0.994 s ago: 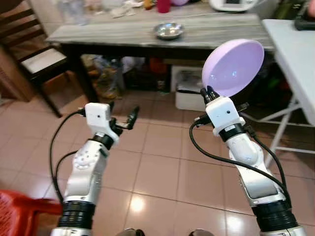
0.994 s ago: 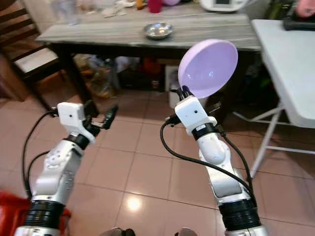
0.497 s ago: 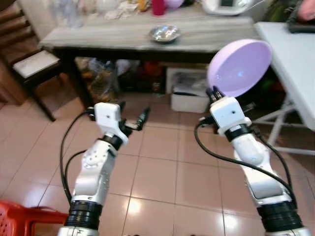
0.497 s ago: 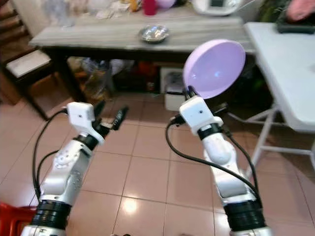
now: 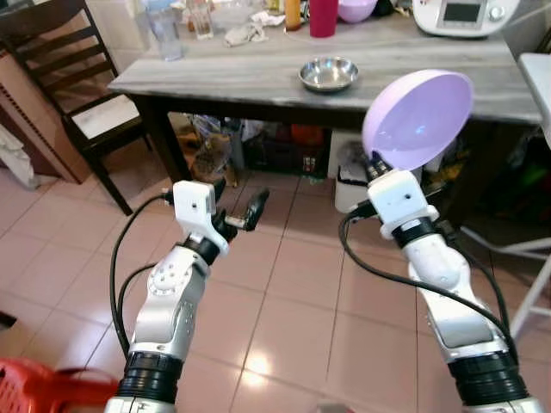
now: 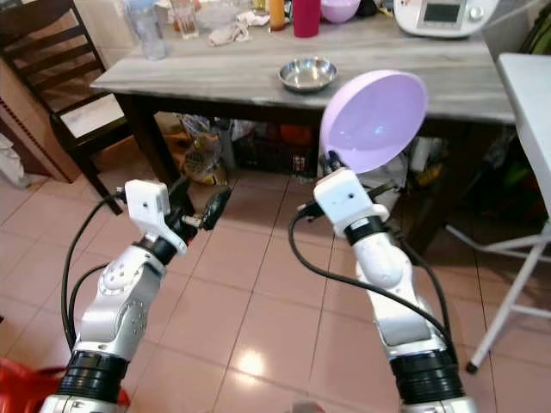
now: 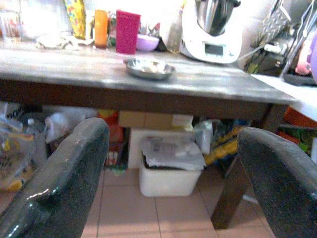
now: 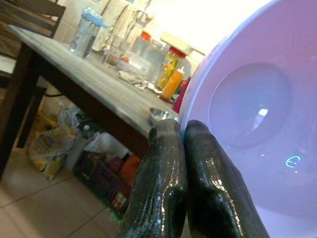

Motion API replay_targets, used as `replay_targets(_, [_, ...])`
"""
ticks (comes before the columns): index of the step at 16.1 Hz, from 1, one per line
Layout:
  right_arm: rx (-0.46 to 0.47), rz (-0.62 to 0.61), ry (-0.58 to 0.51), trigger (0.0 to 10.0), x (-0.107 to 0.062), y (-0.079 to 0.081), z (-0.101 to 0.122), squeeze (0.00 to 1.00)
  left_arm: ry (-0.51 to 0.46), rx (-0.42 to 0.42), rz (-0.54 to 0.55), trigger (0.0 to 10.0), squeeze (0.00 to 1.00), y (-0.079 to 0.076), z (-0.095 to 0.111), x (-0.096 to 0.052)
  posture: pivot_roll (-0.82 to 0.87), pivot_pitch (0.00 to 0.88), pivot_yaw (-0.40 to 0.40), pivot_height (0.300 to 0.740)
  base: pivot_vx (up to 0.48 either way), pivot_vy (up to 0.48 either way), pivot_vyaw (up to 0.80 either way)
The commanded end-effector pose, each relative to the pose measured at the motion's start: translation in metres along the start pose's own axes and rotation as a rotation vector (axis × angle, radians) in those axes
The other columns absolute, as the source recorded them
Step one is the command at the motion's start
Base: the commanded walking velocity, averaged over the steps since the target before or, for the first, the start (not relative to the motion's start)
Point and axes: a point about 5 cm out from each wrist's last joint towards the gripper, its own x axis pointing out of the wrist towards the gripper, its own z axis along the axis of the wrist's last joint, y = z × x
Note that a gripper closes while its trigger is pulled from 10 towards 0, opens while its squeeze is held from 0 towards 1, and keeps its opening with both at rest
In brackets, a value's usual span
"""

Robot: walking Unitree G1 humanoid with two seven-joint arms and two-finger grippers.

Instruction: Setting the table

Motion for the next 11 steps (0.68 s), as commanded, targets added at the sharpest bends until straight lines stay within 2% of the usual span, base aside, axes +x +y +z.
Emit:
replay_targets(1, [0.011,-0.004,-0.028,10.0,0.0032,0.0033,0.0075,0.0,0.001,0.013,0.014,10.0,0.0,0.0081,0.0032,-0.0044,-0.2,0.109,0.077,0.74,0.48,0.0,0.0])
replay_targets(4, [0.022,-0.016,-0.018,10.0,0.0037,0.001,0.006,0.0,0.002,0.009,0.006,10.0,0.0,0.0059,0.0022,-0.0043,-0.2,0.11,0.076,0.74,0.48,0.0,0.0])
replay_targets(8, [0.023,-0.023,-0.016,10.0,0.0042,-0.0001,0.0055,0.0,0.005,0.002,-0.002,10.0,0.0,0.0035,0.0012,-0.005,-0.2,0.112,0.076,0.74,0.48,0.0,-0.8])
replay_targets(11, [0.023,-0.022,-0.021,10.0,0.0045,0.0002,0.0071,0.0,0.007,0.001,-0.005,10.0,0.0,0.0025,0.0009,-0.0047,-0.2,0.114,0.074,0.74,0.48,0.0,0.0])
